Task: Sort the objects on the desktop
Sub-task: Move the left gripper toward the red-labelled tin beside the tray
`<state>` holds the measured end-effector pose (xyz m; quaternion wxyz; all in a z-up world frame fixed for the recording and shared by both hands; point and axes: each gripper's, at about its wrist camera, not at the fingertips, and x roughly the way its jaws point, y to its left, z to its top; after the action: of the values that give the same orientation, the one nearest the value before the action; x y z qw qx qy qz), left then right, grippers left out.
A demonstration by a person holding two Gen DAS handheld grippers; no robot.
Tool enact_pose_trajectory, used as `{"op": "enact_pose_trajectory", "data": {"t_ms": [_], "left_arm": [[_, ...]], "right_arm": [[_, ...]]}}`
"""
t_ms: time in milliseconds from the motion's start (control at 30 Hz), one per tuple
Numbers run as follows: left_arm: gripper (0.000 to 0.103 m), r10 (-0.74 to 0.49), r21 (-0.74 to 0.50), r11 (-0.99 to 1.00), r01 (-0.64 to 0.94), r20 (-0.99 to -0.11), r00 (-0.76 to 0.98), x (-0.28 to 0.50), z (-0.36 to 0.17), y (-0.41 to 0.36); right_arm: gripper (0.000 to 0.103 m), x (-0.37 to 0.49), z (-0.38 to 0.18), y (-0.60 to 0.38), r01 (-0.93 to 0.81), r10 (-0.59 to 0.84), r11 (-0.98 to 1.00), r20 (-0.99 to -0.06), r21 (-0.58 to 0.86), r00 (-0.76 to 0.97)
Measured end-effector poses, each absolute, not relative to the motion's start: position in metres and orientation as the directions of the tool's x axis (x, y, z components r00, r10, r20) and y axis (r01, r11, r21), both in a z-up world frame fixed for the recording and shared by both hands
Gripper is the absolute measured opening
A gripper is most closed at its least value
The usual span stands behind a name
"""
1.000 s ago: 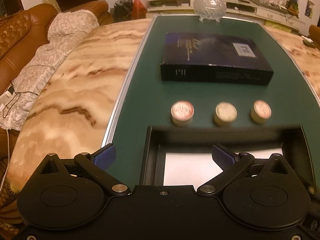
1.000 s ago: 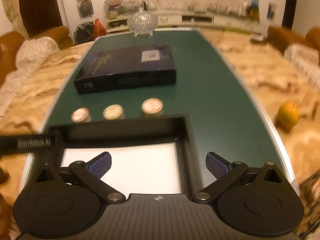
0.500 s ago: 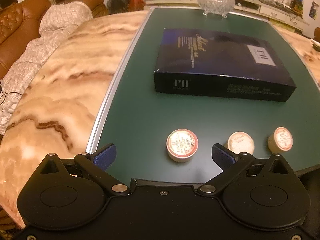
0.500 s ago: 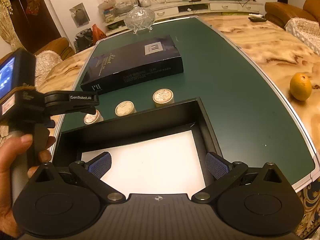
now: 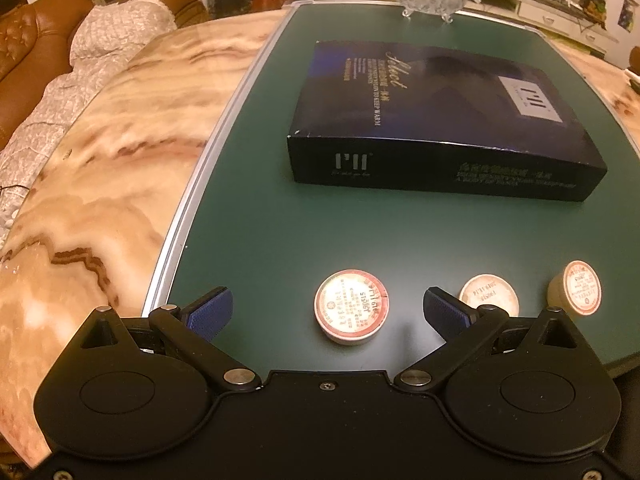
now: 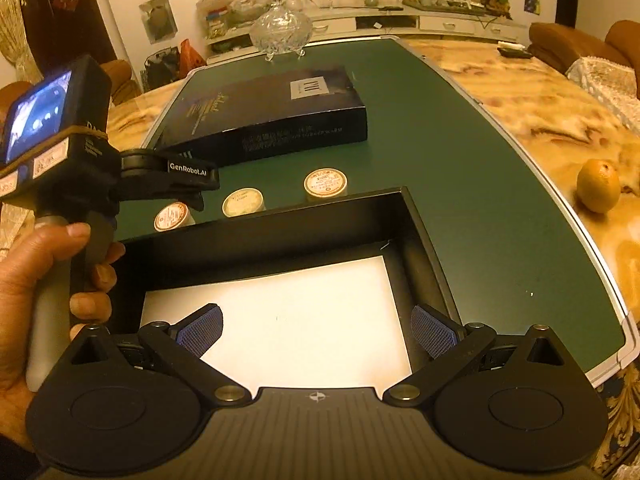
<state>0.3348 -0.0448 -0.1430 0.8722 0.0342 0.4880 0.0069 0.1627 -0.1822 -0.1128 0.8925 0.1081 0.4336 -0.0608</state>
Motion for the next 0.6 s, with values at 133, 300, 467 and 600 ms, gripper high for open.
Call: {"op": "enact_pose_trajectory", "data": {"t_ms": [133,300,467,600], "left_arm": [[0.1,0.054,0.071,0.997,0.014,-0.853,0.52,0.339,-0.146,-0.044],[0.089,0.052,0.066,0.998,0.011,-0.859,0.509,0.341,-0.148,-0.044],[0.078,0.041,0.056,0.998,0.016,-0.87,0.492,0.343,-0.153,-0.045],[0.068,0.04,0.054,0.998,0.014,-0.873,0.485,0.344,-0.155,-0.043]], "right_arm": [[0.103,0.163,-0.114,-0.184,0.208,-0.012,0.967,-0.789,0.148,0.614],[0.103,0.162,-0.112,-0.179,0.197,-0.025,0.972,-0.779,0.127,0.627],[0.103,0.163,-0.113,-0.177,0.182,-0.017,0.975,-0.779,0.125,0.627],[0.103,0.163,-0.112,-0.175,0.179,-0.025,0.977,-0.777,0.114,0.63]]}}
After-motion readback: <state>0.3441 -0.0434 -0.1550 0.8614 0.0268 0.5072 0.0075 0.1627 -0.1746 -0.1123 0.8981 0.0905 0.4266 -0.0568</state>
